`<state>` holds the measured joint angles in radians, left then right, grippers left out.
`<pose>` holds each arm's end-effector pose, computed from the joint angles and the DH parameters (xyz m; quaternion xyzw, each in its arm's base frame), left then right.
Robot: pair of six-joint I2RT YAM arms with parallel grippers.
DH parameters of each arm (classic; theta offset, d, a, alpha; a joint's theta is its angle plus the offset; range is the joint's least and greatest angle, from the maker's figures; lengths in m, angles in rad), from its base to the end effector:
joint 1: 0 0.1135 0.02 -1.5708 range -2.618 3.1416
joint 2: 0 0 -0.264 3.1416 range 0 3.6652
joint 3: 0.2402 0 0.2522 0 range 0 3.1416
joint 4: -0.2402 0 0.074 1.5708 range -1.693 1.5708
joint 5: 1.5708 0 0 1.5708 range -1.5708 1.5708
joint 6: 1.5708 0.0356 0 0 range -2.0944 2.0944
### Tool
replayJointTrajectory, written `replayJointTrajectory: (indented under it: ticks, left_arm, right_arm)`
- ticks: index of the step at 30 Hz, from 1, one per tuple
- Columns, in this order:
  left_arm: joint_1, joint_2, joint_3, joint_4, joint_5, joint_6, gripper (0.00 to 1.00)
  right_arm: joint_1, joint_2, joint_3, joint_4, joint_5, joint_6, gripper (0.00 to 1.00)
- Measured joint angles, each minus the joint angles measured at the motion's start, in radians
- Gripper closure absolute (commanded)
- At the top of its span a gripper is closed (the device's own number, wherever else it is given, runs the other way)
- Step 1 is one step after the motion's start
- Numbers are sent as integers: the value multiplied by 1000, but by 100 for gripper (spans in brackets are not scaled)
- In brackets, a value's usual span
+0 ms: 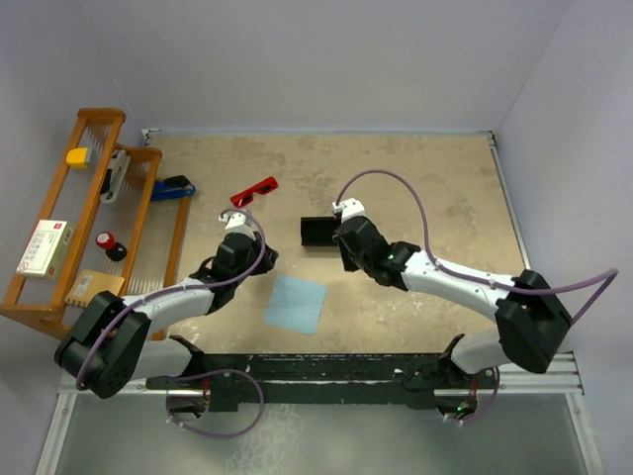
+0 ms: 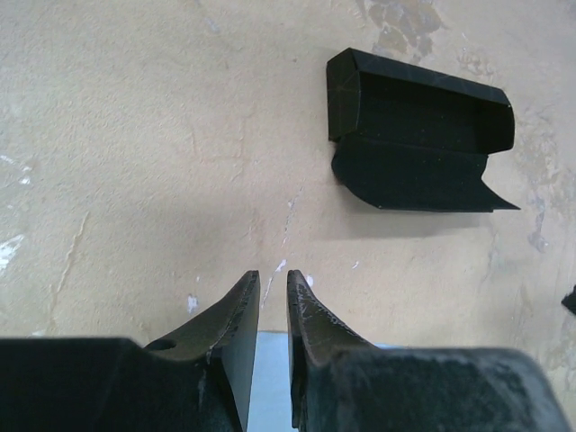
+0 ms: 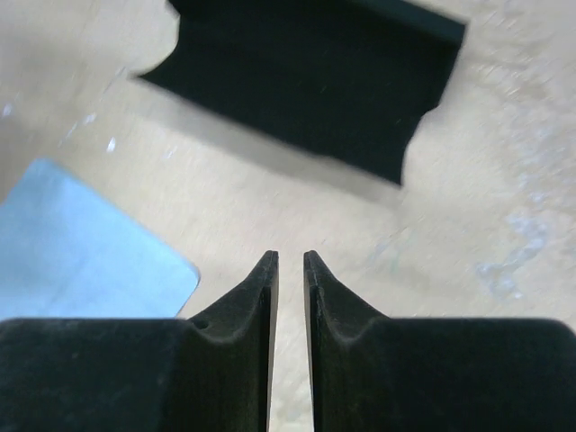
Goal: Organize the sunglasses
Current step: Fold the glasses cleaning cloth at the center of the board.
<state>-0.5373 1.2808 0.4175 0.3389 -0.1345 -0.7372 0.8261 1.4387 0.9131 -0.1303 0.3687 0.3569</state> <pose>0.2120 -0.1207 0.1646 -0.1196 0.8566 -0.2498 0.4353 0.2210 0.2209 0.2388 -0.1263 0.8766 0.1056 0.4521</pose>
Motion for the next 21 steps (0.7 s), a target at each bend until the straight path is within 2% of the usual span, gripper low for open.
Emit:
replayJointTrajectory:
  ticks: [3, 7, 12, 14, 19, 21]
  left_arm:
    - [-1, -36, -25, -15, -2, 0, 85]
    - [-9, -65, -51, -25, 0, 2, 84]
    - [-24, -72, -61, -42, 1, 17, 82]
    - [-29, -75, -67, -49, 0, 21, 74]
    - [-35, -88, -73, -95, -22, 22, 77]
    - [-35, -98, -73, -110, -37, 20, 75]
  right_arm:
    - [31, -57, -76, 12, -70, 17, 78]
    - [45, -100, -151, 43, -151, 34, 71]
    - [50, -106, -214, 93, -217, 55, 71]
    - [53, -102, -218, 103, -235, 61, 71]
    - [67, -73, -218, 163, -267, 74, 72]
    - [73, -54, -218, 180, -279, 80, 72]
